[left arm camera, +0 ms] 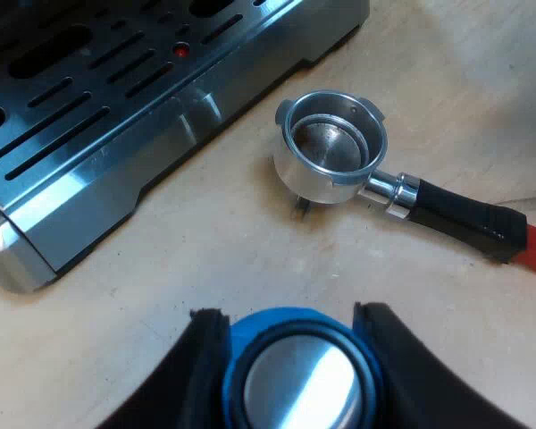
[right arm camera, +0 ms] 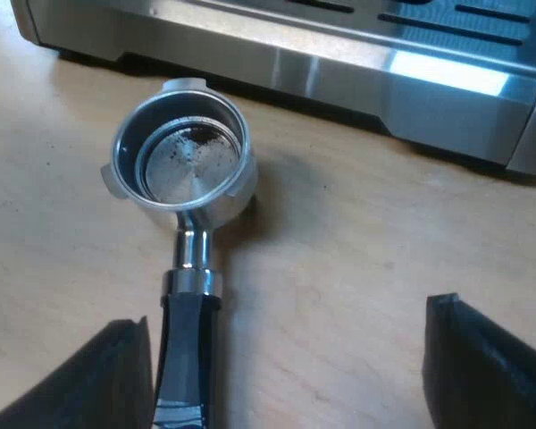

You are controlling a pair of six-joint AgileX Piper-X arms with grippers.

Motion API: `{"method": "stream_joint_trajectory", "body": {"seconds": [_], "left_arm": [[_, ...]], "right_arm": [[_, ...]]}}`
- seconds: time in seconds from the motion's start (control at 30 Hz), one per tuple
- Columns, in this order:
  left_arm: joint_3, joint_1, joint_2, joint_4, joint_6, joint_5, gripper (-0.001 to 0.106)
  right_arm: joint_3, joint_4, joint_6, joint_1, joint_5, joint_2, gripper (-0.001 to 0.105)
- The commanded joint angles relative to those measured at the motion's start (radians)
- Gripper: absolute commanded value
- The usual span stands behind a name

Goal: Grind coffee beans and then tamp

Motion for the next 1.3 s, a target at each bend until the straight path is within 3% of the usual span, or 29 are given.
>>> {"method": "stream_joint_trajectory", "body": {"seconds": [0.03,0.33,0.47,0.63,0.8,0.83,1.0,1.23,1.3], "left_arm": [[-0.006,-0.006,-0.006,-0.005,-0.004,0.006,0.001],[-0.006,-0.006,-0.006,-0.013,-0.004,0.019,0.001],[-0.006,-0.006,-0.006,-0.015,-0.004,0.02,0.001],[-0.014,-0.006,-0.006,-0.015,-0.004,0.02,0.001],[-0.045,-0.006,0.009,-0.019,-0.004,0.02,0.001],[-0.053,-0.006,0.019,-0.019,-0.004,0.02,0.001],[-0.087,-0.006,0.082,-0.019,0.009,0.026,0.001],[-0.127,-0.079,0.144,-0.045,0.046,0.036,0.001],[-0.152,-0.155,0.202,-0.076,0.046,0.012,0.001]], "right_arm": [[0.013,-0.004,-0.008,-0.002,0.007,-0.001,0.065],[0.018,-0.08,-0.008,-0.002,-0.01,-0.001,0.065],[0.018,-0.149,-0.09,-0.002,-0.01,-0.001,0.065],[0.018,-0.176,-0.143,-0.002,-0.01,-0.001,0.065],[0.018,-0.183,-0.157,-0.002,-0.016,-0.001,0.065],[0.018,-0.183,-0.156,-0.002,-0.088,-0.001,0.065],[0.018,-0.183,-0.156,-0.002,-0.095,-0.001,0.065],[0.018,-0.183,-0.156,-0.002,-0.095,-0.001,0.065],[0.018,-0.183,-0.156,-0.002,-0.095,-0.001,0.065]]}}
